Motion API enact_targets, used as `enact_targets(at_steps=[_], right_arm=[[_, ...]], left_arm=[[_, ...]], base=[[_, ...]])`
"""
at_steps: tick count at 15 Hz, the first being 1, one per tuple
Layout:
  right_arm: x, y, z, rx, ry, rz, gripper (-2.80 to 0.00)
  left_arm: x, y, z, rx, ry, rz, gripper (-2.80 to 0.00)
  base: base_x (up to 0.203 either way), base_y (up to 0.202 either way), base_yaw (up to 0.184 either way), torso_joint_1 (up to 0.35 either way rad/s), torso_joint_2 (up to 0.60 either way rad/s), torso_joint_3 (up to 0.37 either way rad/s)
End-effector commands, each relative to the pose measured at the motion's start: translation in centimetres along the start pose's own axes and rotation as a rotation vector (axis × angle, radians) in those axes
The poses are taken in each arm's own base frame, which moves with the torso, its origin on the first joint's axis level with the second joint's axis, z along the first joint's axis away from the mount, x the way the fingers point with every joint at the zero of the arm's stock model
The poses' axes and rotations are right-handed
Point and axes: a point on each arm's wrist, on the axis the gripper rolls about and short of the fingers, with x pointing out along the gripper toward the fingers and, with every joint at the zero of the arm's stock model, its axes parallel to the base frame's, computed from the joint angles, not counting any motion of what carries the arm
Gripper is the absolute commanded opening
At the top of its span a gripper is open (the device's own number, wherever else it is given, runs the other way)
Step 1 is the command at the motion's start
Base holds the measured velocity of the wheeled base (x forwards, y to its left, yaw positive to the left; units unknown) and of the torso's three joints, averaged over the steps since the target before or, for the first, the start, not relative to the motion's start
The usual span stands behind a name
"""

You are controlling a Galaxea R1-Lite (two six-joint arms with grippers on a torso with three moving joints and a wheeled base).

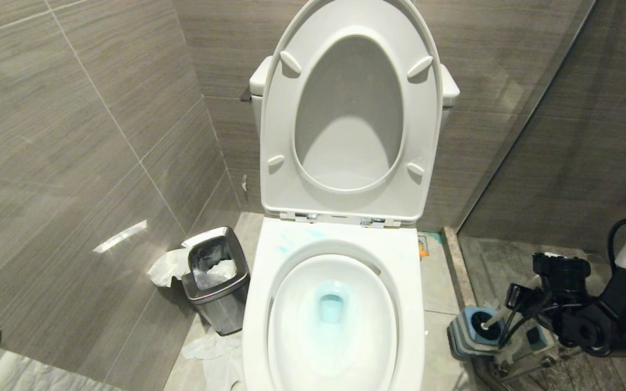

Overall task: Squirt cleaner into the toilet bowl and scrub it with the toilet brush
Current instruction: Put the toilet brush back, then flush the toilet

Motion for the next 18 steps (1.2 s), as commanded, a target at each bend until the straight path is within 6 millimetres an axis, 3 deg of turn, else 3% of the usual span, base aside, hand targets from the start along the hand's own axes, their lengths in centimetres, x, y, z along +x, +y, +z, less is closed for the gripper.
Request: enact_targets(at_steps=[1,6,10,14,18], right_arm=[[-1.4,-0.5,-0.3,-0.009,-0.03,0.026,0.0],[-6.5,-1.8,-1.8,-0.065,-0.047,0.207,0.0],[-10.5,-2.6,-1.0,-0.154,-0.137,0.269,0.0],[-12.8,-2.0,3.1,-0.16,-0.368,0.38,0.0],[-14.9,-1.2,7.7,-0.215,-0.491,0.413,0.0]], left_arm=[[0.0,0.0,0.0,0.0,0.0,0.001,-2.8],[0.0,0.0,0.0,0.0,0.0,0.0,-2.8],[0.0,0.0,0.0,0.0,0.0,0.0,-2.8],[0.0,0.0,0.0,0.0,0.0,0.0,-2.8],[0.0,0.0,0.0,0.0,0.0,0.0,-2.8]], base=[[0.0,0.0,0.0,0.0,0.0,0.0],[0.0,0.0,0.0,0.0,0.0,0.0],[0.0,0.0,0.0,0.0,0.0,0.0],[0.0,0.0,0.0,0.0,0.0,0.0],[0.0,0.0,0.0,0.0,0.0,0.0]])
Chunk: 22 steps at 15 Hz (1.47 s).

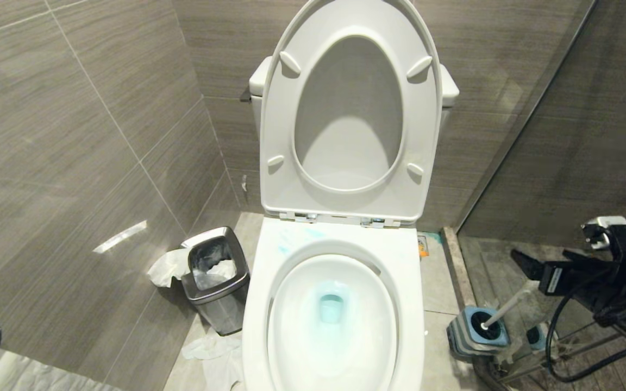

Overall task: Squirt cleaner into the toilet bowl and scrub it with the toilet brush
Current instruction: Flush the toilet

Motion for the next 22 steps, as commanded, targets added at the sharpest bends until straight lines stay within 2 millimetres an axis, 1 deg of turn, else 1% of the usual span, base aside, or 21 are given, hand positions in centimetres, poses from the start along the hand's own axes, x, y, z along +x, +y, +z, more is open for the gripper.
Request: enact_targets(at_steps=[1,2,4,5,7,9,11,14,18,22], right_arm=[[-0.6,0.0,5.2,-0.013,-0.124,0.009,0.0],[-0.9,0.0,7.1,-0.016,-0.132,0.013,0.0],[-2.1,0.0,10.2,-0.019,-0.143,0.029,0.0],[-2.7,0.1,11.0,-0.021,-0.157,0.035,0.0],[-4.2,0.2,12.0,-0.023,-0.178,0.049,0.0],[-6.1,0.3,12.7,-0.029,-0.192,0.092,0.0],[-7.9,0.5,13.0,-0.03,-0.184,0.118,0.0],[-9.6,0.5,13.3,-0.032,-0.199,0.123,0.0],[-12.5,0.7,13.5,-0.035,-0.209,0.144,0.0],[-15.0,0.9,13.2,-0.037,-0.195,0.176,0.0]], left_arm=[[0.0,0.0,0.0,0.0,0.0,0.0,-2.8],[0.0,0.0,0.0,0.0,0.0,0.0,-2.8],[0.0,0.0,0.0,0.0,0.0,0.001,-2.8],[0.0,0.0,0.0,0.0,0.0,0.001,-2.8],[0.0,0.0,0.0,0.0,0.0,0.0,-2.8],[0.0,0.0,0.0,0.0,0.0,0.0,-2.8],[0.0,0.0,0.0,0.0,0.0,0.001,-2.8],[0.0,0.0,0.0,0.0,0.0,0.001,-2.8],[0.0,0.0,0.0,0.0,0.0,0.0,-2.8],[0.0,0.0,0.0,0.0,0.0,0.0,-2.8]], base=[[0.0,0.0,0.0,0.0,0.0,0.0],[0.0,0.0,0.0,0.0,0.0,0.0],[0.0,0.0,0.0,0.0,0.0,0.0],[0.0,0.0,0.0,0.0,0.0,0.0],[0.0,0.0,0.0,0.0,0.0,0.0],[0.0,0.0,0.0,0.0,0.0,0.0],[0.0,0.0,0.0,0.0,0.0,0.0],[0.0,0.0,0.0,0.0,0.0,0.0],[0.0,0.0,0.0,0.0,0.0,0.0],[0.0,0.0,0.0,0.0,0.0,0.0]])
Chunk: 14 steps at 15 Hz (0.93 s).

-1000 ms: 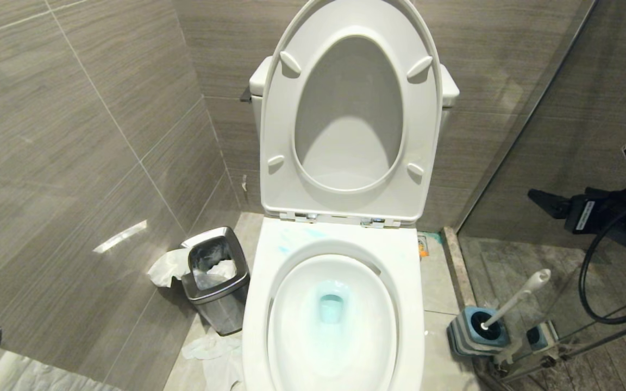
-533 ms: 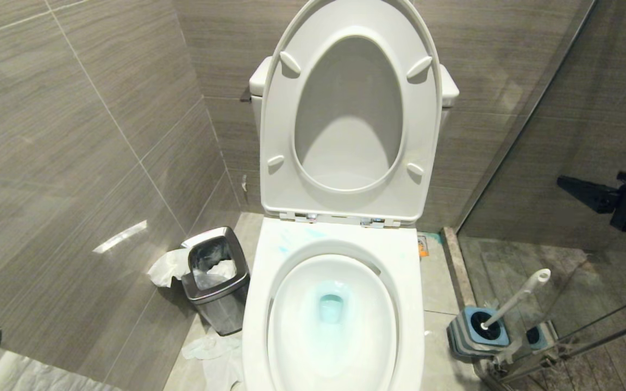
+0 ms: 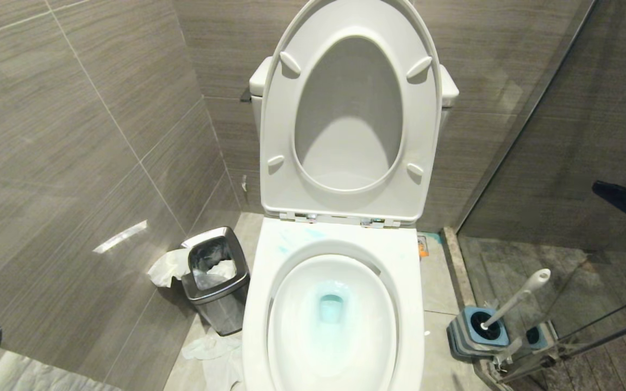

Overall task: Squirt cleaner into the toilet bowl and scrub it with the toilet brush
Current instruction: Flush the toilet

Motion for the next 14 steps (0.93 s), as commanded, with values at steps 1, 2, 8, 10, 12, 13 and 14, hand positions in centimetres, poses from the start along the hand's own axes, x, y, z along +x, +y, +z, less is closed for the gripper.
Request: enact_targets(at_steps=[1,2,8,10,12,13,14], right_arm=[[-1.9,0.4,0.2,-0.008,-0.032,0.002,0.0],[-2.5,0.6,0.0,-0.008,-0.036,0.002,0.0],[-4.8,1.1,-0.2,-0.019,-0.054,0.026,0.0],[-5.2,1.4,-0.2,-0.048,-0.071,0.03,0.0],[-5.7,1.7,0.0,-0.051,-0.094,0.023,0.0],[-6.1,1.8,0.2,-0.052,-0.109,0.013,0.0],[-6.7,2.0,0.3,-0.053,-0.126,0.016,0.0]], left_arm=[[0.0,0.0,0.0,0.0,0.0,0.0,-2.8],[0.0,0.0,0.0,0.0,0.0,0.0,-2.8],[0.0,0.0,0.0,0.0,0.0,0.0,-2.8],[0.0,0.0,0.0,0.0,0.0,0.0,-2.8],[0.0,0.0,0.0,0.0,0.0,0.0,-2.8],[0.0,0.0,0.0,0.0,0.0,0.0,-2.8],[0.0,0.0,0.0,0.0,0.0,0.0,-2.8]], base=[[0.0,0.0,0.0,0.0,0.0,0.0],[0.0,0.0,0.0,0.0,0.0,0.0],[0.0,0.0,0.0,0.0,0.0,0.0],[0.0,0.0,0.0,0.0,0.0,0.0],[0.0,0.0,0.0,0.0,0.0,0.0],[0.0,0.0,0.0,0.0,0.0,0.0],[0.0,0.0,0.0,0.0,0.0,0.0]])
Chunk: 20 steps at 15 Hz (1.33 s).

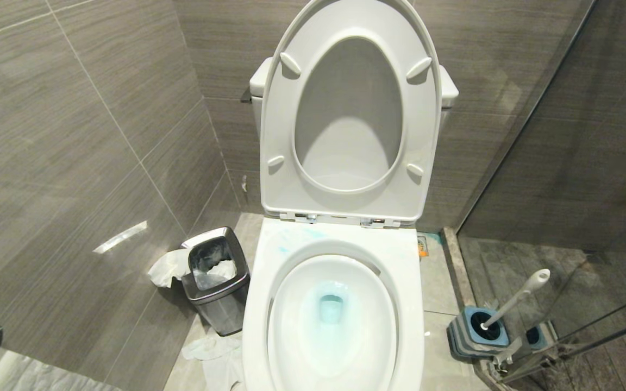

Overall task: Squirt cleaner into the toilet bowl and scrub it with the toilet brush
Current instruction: Flush the toilet

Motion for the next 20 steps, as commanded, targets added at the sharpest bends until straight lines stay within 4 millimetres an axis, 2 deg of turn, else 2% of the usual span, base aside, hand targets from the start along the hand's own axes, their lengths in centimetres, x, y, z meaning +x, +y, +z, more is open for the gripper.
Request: enact_targets(at_steps=[1,3,4,8,16,20], right_arm=[[-1.5,0.5,0.5,-0.005,-0.052,0.017,0.0],[-2.4,0.8,0.2,-0.002,-0.052,0.023,0.0],[-2.7,0.8,0.0,-0.001,-0.049,0.02,-2.8],[-3.6,1.0,-0.8,0.005,-0.044,0.037,-2.8],[-10.2,1.9,-5.8,0.005,-0.06,0.074,-2.8],[-11.7,2.2,-8.2,0.005,-0.05,0.066,-2.8]], left_arm=[[0.0,0.0,0.0,0.0,0.0,0.0,-2.8],[0.0,0.0,0.0,0.0,0.0,0.0,-2.8],[0.0,0.0,0.0,0.0,0.0,0.0,-2.8],[0.0,0.0,0.0,0.0,0.0,0.0,-2.8],[0.0,0.0,0.0,0.0,0.0,0.0,-2.8],[0.0,0.0,0.0,0.0,0.0,0.0,-2.8]], base=[[0.0,0.0,0.0,0.0,0.0,0.0],[0.0,0.0,0.0,0.0,0.0,0.0],[0.0,0.0,0.0,0.0,0.0,0.0],[0.0,0.0,0.0,0.0,0.0,0.0],[0.0,0.0,0.0,0.0,0.0,0.0],[0.0,0.0,0.0,0.0,0.0,0.0]])
